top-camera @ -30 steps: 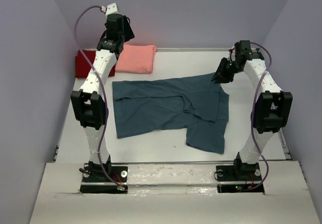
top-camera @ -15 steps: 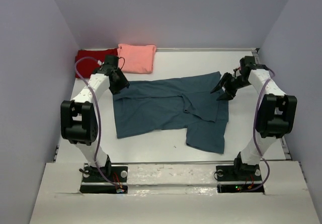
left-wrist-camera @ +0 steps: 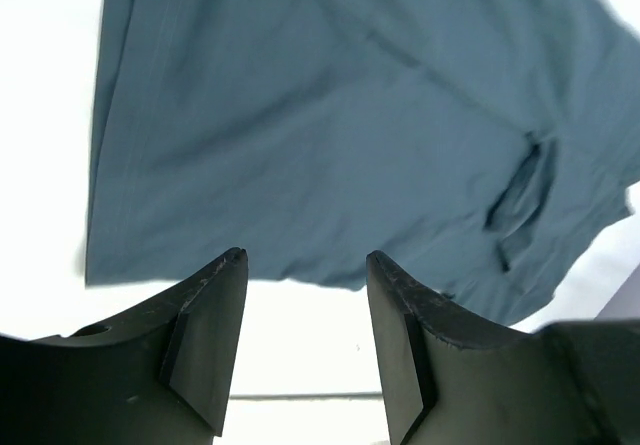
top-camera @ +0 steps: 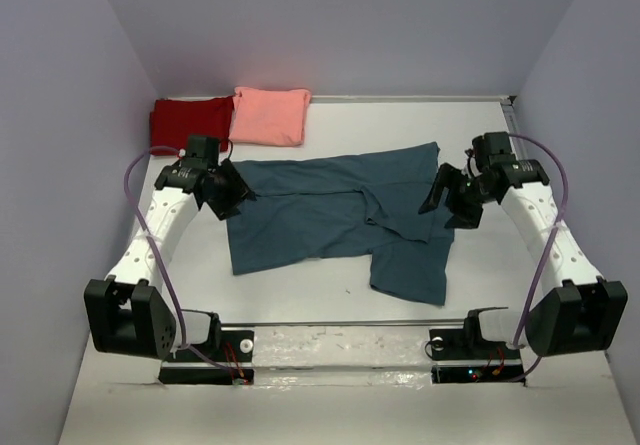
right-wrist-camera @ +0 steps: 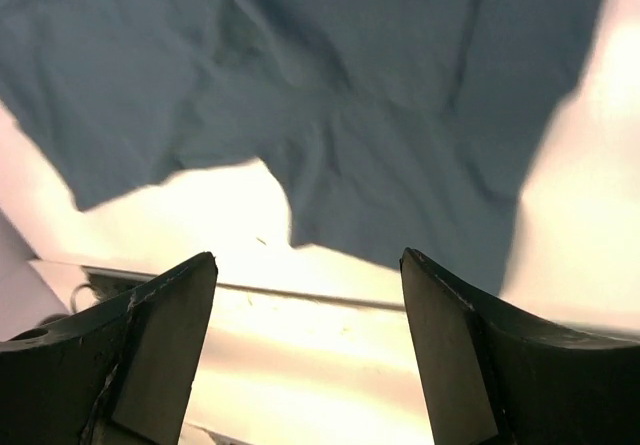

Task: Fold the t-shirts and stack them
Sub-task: Fold the flattened tshirt in 1/3 of the way, then grap the side of the flattened tshirt closest away from the robot with both arms

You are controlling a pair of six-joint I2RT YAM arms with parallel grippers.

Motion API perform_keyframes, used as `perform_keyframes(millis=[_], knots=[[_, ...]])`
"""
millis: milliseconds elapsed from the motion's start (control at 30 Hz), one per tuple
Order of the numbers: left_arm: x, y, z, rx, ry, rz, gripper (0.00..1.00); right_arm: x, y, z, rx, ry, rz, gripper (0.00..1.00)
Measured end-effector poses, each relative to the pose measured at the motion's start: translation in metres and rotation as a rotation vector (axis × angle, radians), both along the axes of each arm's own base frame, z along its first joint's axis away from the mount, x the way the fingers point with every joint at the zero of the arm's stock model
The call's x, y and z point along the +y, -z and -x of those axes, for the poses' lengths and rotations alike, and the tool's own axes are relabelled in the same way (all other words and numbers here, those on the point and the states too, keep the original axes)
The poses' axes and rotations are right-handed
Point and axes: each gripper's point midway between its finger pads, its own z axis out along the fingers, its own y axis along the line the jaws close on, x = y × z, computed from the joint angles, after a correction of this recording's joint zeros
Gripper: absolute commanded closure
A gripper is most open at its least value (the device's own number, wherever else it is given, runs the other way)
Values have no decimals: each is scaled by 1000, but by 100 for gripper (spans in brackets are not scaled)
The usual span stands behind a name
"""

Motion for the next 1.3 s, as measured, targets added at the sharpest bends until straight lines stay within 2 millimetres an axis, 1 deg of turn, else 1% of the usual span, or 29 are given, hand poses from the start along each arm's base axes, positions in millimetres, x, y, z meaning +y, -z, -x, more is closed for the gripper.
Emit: perform_keyframes(millis=[33, 67, 100, 133, 167, 233, 300, 333, 433, 500, 600, 733, 867, 967, 1100, 1200, 1300], knots=[[-1, 7, 8, 34, 4, -1, 40, -2, 7, 11, 22, 4, 13, 20], [-1, 14, 14, 64, 8, -5, 40, -4, 14, 24, 51, 13, 25, 20], [-1, 19, 20, 87, 12, -8, 40, -6, 27, 40, 84, 26, 34, 20], [-1, 27, 30, 120, 16, -12, 40, -8, 33, 51, 105, 32, 38, 20], [-1, 33, 37, 142, 20, -16, 40, -9, 41, 67, 140, 44, 40, 19], [0, 46, 57, 196, 29, -22, 40, -12, 49, 93, 177, 65, 46, 19], [-2, 52, 70, 227, 43, -29, 40, -14, 48, 104, 170, 76, 48, 19], [-3, 54, 74, 233, 49, -30, 40, -15, 48, 108, 155, 84, 48, 19], [-15, 62, 90, 262, 105, -43, 40, -16, 51, 121, 140, 98, 47, 19], [-25, 66, 99, 277, 145, -51, 40, -17, 58, 129, 152, 108, 49, 20], [-32, 68, 106, 287, 178, -57, 40, -19, 63, 135, 181, 116, 59, 23], [-35, 72, 106, 290, 188, -70, 40, -21, 68, 134, 207, 126, 87, 25], [-36, 82, 105, 306, 201, -99, 40, -22, 69, 135, 206, 118, 116, 25], [-33, 96, 110, 336, 213, -127, 40, -23, 63, 130, 178, 113, 139, 25], [-29, 116, 120, 383, 224, -146, 40, -26, 44, 112, 107, 118, 176, 24], [-27, 127, 128, 401, 229, -151, 40, -28, 44, 111, 103, 118, 207, 24], [-27, 132, 131, 406, 233, -150, 40, -28, 44, 112, 102, 114, 220, 24]])
